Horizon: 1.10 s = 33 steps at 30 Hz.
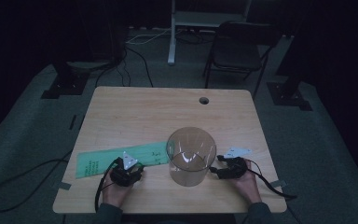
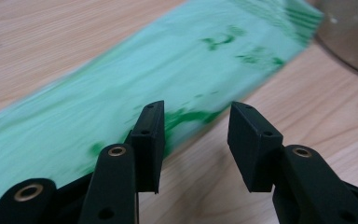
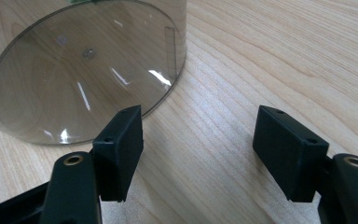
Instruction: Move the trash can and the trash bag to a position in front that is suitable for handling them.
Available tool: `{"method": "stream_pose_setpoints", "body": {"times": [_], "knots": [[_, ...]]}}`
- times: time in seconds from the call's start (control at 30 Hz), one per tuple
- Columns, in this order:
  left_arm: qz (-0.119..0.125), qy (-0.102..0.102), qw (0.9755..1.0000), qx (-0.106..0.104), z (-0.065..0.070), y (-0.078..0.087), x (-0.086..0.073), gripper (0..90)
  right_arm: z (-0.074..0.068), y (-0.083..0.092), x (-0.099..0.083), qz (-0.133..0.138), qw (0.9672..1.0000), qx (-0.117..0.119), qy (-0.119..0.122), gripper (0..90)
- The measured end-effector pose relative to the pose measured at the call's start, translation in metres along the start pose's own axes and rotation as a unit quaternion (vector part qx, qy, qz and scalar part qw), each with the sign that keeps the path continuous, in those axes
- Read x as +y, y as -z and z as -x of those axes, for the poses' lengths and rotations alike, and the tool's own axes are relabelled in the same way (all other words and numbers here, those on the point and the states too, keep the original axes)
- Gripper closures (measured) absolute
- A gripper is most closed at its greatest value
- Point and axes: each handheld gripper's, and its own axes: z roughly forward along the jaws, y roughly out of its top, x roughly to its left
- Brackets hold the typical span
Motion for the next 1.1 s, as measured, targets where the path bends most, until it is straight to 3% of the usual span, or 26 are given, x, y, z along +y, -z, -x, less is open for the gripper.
{"method": "stream_pose_setpoints", "body": {"times": [0.1, 0.23, 0.53, 0.63, 0.8, 0.87, 0.97, 1.1], "knots": [[0.002, -0.015, 0.9998, -0.011, 0.007, -0.006, 0.005, 56.9, 0.000, 0.000, 0.000, 0.000, 1.0000, 0.000, 0.000, 32.2], [0.002, -0.018, 0.9996, -0.020, 0.009, -0.014, 0.010, 61.4, 0.000, 0.000, 0.000, 0.000, 1.0000, 0.000, 0.000, 32.3], [0.002, -0.012, 0.9988, -0.046, 0.012, -0.030, 0.023, 79.5, 0.000, 0.000, 0.000, 0.000, 1.0000, 0.000, 0.000, 32.2], [0.005, -0.007, 0.9986, -0.052, 0.014, -0.030, 0.023, 77.1, 0.000, 0.000, 0.000, 0.000, 1.0000, 0.000, 0.001, 32.2], [0.014, -0.016, 0.9983, -0.054, 0.017, -0.028, 0.023, 62.9, 0.000, 0.000, 0.000, 0.000, 1.0000, 0.000, 0.001, 32.2], [0.007, -0.014, 0.9986, -0.051, 0.018, -0.033, 0.024, 63.0, 0.000, 0.000, 0.000, -0.001, 1.0000, -0.001, 0.001, 32.2], [0.011, -0.008, 0.9983, -0.057, 0.016, -0.036, 0.026, 69.9, -0.001, 0.000, 0.000, 0.000, 1.0000, -0.001, 0.001, 32.1], [0.006, 0.001, 0.9990, -0.043, 0.012, -0.044, 0.034, 80.5, 0.000, 0.000, 0.000, -0.001, 1.0000, 0.000, 0.001, 32.0]]}}
